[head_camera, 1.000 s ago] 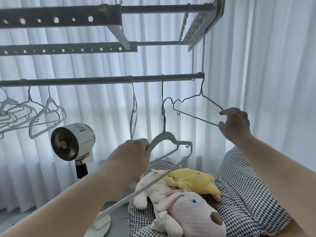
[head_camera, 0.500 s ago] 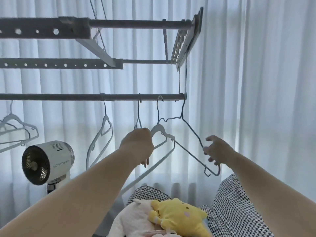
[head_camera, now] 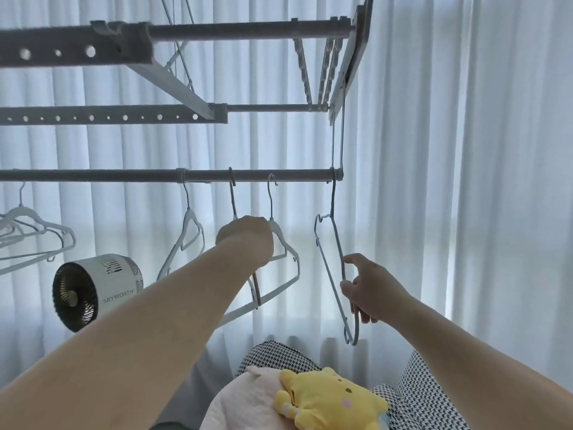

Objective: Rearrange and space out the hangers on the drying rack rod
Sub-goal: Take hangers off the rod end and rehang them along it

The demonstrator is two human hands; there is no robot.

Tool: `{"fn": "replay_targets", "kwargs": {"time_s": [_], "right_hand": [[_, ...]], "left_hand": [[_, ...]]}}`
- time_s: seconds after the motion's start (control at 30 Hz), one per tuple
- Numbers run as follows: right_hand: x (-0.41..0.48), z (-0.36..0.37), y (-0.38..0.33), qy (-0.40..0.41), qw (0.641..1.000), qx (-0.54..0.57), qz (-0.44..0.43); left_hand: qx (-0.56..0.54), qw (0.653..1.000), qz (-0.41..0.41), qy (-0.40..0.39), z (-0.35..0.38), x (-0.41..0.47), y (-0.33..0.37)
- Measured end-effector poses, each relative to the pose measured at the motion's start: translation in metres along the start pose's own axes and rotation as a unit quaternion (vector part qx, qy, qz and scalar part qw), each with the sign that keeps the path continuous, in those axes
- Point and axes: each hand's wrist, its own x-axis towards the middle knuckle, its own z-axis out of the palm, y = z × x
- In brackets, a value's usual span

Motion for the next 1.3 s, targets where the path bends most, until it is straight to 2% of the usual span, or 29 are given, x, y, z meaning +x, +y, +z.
{"fn": "replay_targets", "kwargs": {"time_s": [0.17,0.33,0.4,0.67,0.8,0.9,1.0,1.3], "right_hand": [[0.003,0.004,0.008,-0.007,1.0,-0.005,-0.012],[0.006,0.006,0.014,-0.017,1.0,0.011,-0.01],[0.007,0.008,0.014,-0.022,1.0,0.016,-0.012],[0.01,0.017,0.011,-0.031,0.998,0.046,-0.026],[0.011,0.021,0.012,-0.028,0.998,0.05,-0.033],[0.011,0.023,0.013,-0.027,0.998,0.048,-0.034],[0.012,0.022,0.014,-0.023,0.998,0.037,-0.036],[0.012,0.018,0.02,-0.029,0.998,0.049,-0.037]], "left_hand": [[0.039,0.997,-0.035,-0.063,0.007,0.006,-0.002],[-0.098,0.982,-0.075,-0.14,0.02,0.01,-0.031],[-0.111,0.979,-0.077,-0.154,0.024,0.003,-0.037],[-0.156,0.978,-0.088,-0.109,0.001,0.0,-0.047],[-0.196,0.976,-0.056,-0.079,-0.016,-0.005,-0.041],[-0.215,0.971,-0.053,-0.086,-0.017,-0.001,-0.027],[-0.194,0.976,-0.064,-0.073,-0.01,0.007,-0.008],[-0.169,0.982,-0.075,0.034,0.003,0.043,0.018]]}}
